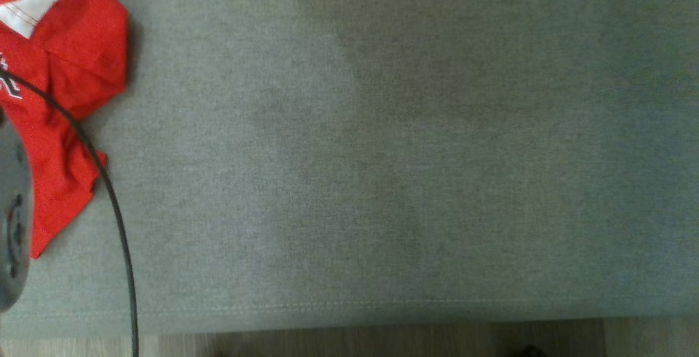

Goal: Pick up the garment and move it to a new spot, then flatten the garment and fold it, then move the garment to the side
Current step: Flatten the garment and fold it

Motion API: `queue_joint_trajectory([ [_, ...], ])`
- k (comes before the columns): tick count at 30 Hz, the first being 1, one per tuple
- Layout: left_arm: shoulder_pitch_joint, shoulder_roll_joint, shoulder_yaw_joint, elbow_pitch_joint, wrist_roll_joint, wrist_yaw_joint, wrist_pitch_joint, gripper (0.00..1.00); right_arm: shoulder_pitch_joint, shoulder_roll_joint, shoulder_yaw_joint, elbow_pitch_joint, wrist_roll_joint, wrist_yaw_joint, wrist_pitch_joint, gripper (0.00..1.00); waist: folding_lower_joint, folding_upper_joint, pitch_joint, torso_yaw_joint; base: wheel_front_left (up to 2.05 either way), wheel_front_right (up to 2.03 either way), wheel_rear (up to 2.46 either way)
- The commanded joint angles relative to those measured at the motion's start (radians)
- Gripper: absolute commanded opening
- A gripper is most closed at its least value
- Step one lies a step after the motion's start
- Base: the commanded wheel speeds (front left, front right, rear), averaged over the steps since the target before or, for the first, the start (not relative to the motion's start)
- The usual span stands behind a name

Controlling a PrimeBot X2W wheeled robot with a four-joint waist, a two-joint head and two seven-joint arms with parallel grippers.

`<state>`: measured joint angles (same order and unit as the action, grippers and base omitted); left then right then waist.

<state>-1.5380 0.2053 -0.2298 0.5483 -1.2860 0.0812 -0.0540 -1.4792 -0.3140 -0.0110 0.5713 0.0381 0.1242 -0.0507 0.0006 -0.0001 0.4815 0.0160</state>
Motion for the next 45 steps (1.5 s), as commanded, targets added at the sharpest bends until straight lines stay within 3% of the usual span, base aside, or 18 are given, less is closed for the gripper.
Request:
queue_joint_trajectory([
  [1, -0.051, 0.042, 0.028, -0.012, 0.007, -0.018, -0.013, 0.0, -0.023, 0.017, -0.023, -0.001, -0.012, 0.007, -0.03, 0.0, -0.0006, 0.0001, 0.032, 0.007, 0.0, 0.0, 0.0],
  [4, -0.048, 0.031, 0.012, 0.058, 0.01, -0.077, -0.018, 0.0, -0.008, 0.037, -0.033, 0.104, -0.042, 0.007, -0.112, 0.0, -0.0006, 0.0001, 0.034, 0.018, 0.0, 0.0, 0.0],
  [10, 0.086, 0.019, -0.059, 0.136, 0.038, -0.153, -0.001, 0.0, 0.098, 0.063, 0.018, 0.287, -0.002, 0.007, -0.162, 0.0, -0.0006, 0.0001, 0.02, 0.044, 0.0, 0.0, 0.0],
  [21, 0.56, 0.046, -0.208, 0.188, 0.054, -0.198, 0.108, 0.0, 0.401, 0.055, 0.186, 0.484, 0.219, 0.007, -0.087, 0.0, -0.0006, 0.0001, -0.127, 0.082, 0.0, 0.0, 0.0],
  [27, 0.775, 0.124, -0.314, 0.147, 0.087, -0.208, 0.208, 0.0, 0.556, 0.018, 0.354, 0.481, 0.336, 0.007, 0.042, 0.0, -0.0006, 0.0001, -0.214, 0.087, 0.0, 0.0, 0.0],
  [33, 0.932, 0.194, -0.395, 0.054, 0.083, -0.211, 0.293, 0.0, 0.679, -0.066, 0.51, 0.41, 0.447, 0.007, 0.137, 0.0, -0.0006, 0.0001, -0.279, 0.097, 0.0, 0.0, 0.0],
  [39, 1.028, 0.264, -0.393, -0.04, 0.041, -0.212, 0.32, 0.0, 0.761, -0.178, 0.64, 0.341, 0.55, 0.007, 0.201, 0.0, -0.0006, 0.0001, -0.35, 0.107, 0.0, 0.0, 0.0],
  [45, 1.074, 0.285, -0.382, -0.078, 0.024, -0.202, 0.316, 0.0, 0.834, -0.231, 0.713, 0.292, 0.651, 0.007, 0.294, 0.0, -0.0006, 0.0001, -0.403, 0.108, 0.0, 0.0, 0.0],
])
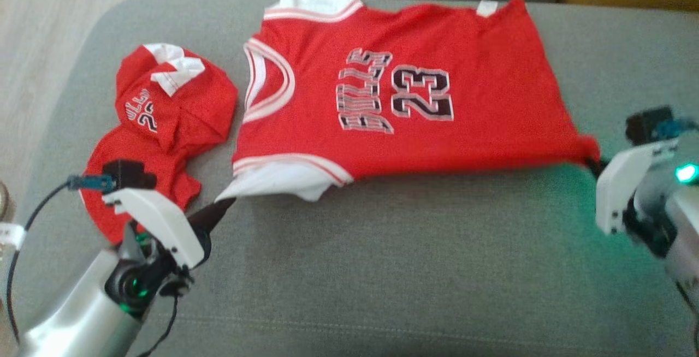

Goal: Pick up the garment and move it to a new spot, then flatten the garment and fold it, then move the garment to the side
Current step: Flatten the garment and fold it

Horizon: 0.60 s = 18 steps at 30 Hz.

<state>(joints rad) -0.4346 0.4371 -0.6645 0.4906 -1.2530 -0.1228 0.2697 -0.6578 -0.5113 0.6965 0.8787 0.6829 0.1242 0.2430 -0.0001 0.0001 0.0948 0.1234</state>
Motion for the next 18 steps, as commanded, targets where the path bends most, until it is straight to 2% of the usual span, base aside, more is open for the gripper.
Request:
queue_joint_trajectory([
  [1, -0.019, 0.057, 0.053, -0.029, -0.012, 0.005, -0.006, 0.0, 0.029, -0.044, 0.022, -0.032, 0.029, 0.007, 0.022, 0.0, 0.0001, -0.0001, -0.024, 0.0, 0.0, 0.0, 0.0],
  [11, 0.091, 0.104, 0.042, -0.13, -0.056, 0.035, 0.052, 0.0, 0.18, -0.169, 0.14, -0.22, 0.255, 0.007, 0.21, 0.0, 0.0001, -0.0001, -0.083, -0.011, 0.0, 0.0, 0.0],
  [18, 0.19, 0.183, 0.026, -0.258, -0.115, 0.061, 0.156, 0.0, 0.263, -0.244, 0.156, -0.33, 0.38, 0.007, 0.335, 0.0, 0.0001, -0.0001, -0.122, -0.017, 0.0, 0.0, 0.0],
])
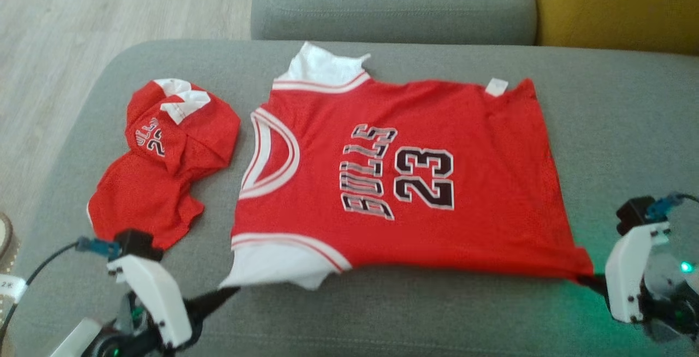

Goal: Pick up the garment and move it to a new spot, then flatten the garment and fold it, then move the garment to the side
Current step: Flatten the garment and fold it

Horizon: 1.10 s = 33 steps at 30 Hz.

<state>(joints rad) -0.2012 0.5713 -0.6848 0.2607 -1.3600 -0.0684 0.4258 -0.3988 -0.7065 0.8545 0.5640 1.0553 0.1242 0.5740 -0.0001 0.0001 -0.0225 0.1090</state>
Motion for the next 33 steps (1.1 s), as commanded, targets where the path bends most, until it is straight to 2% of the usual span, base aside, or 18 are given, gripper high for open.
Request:
queue_joint_trajectory([
  [1, -0.03, 0.063, 0.044, -0.051, -0.019, 0.007, 0.018, 0.0, 0.015, -0.059, -0.003, -0.032, 0.023, 0.007, 0.021, 0.0, 0.0001, -0.0001, -0.008, -0.003, 0.0, 0.0, 0.0],
  [7, 0.043, 0.14, 0.04, -0.181, -0.07, 0.023, 0.092, 0.0, 0.08, -0.111, -0.014, -0.139, 0.102, 0.007, 0.126, 0.0, 0.0001, -0.0001, -0.023, -0.014, 0.0, 0.0, 0.0],
  [12, 0.052, 0.163, 0.068, -0.239, -0.077, 0.054, 0.074, 0.0, 0.072, -0.121, -0.058, -0.19, 0.094, 0.007, 0.127, 0.0, 0.0001, -0.0001, -0.013, -0.024, 0.0, 0.0, 0.0],
  [17, 0.018, 0.154, 0.105, -0.262, -0.091, 0.071, 0.054, 0.0, 0.03, -0.098, -0.106, -0.208, 0.063, 0.007, 0.12, 0.0, 0.0001, -0.0001, 0.003, -0.028, 0.0, 0.0, 0.0],
  [25, -0.072, 0.109, 0.161, -0.255, -0.139, 0.078, 0.044, 0.0, -0.049, -0.056, -0.161, -0.189, -0.007, 0.007, 0.118, 0.0, 0.0001, -0.0001, 0.048, -0.022, 0.0, 0.0, 0.0],
  [33, -0.177, 0.053, 0.177, -0.173, -0.136, 0.07, 0.033, 0.0, -0.127, 0.001, -0.182, -0.136, -0.105, 0.007, 0.1, 0.0, 0.0001, -0.0001, 0.114, -0.027, 0.0, 0.0, 0.0],
])
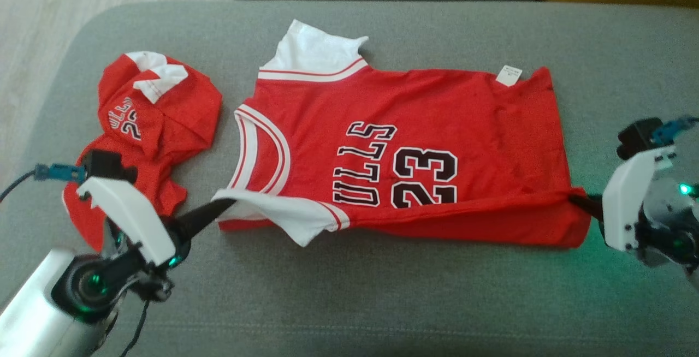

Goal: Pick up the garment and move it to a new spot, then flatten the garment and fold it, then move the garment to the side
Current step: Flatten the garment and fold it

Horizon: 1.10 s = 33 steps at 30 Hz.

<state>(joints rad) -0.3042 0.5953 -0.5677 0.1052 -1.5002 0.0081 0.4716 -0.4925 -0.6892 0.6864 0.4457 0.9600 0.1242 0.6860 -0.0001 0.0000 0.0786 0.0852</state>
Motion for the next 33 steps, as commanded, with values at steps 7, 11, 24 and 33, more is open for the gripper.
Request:
queue_joint_trajectory([
  [7, -0.159, -0.021, 0.053, 0.083, 0.024, -0.024, -0.02, 0.0, -0.086, 0.032, -0.012, 0.019, -0.054, 0.007, -0.065, 0.0, 0.0001, 0.0, 0.069, -0.018, 0.0, 0.0, 0.0],
  [11, -0.208, -0.045, 0.051, 0.143, 0.04, -0.032, -0.028, 0.0, -0.117, 0.05, 0.002, 0.034, -0.072, 0.007, -0.091, 0.0, 0.0001, 0.0, 0.097, -0.031, 0.0, 0.0, 0.0],
  [24, -0.335, -0.122, 0.055, 0.34, 0.087, -0.044, -0.095, 1.0, -0.199, 0.081, 0.042, 0.104, -0.099, 0.007, -0.193, 1.0, 0.0001, 0.0, 0.145, -0.058, 0.0, 0.0, 0.0],
  [33, -0.373, -0.203, 0.159, 0.466, 0.112, -0.046, -0.376, 1.0, -0.203, 0.118, -0.012, 0.172, -0.11, 0.007, -0.381, 1.0, 0.0001, 0.0, 0.121, -0.048, 0.0, 0.0, 0.0],
])
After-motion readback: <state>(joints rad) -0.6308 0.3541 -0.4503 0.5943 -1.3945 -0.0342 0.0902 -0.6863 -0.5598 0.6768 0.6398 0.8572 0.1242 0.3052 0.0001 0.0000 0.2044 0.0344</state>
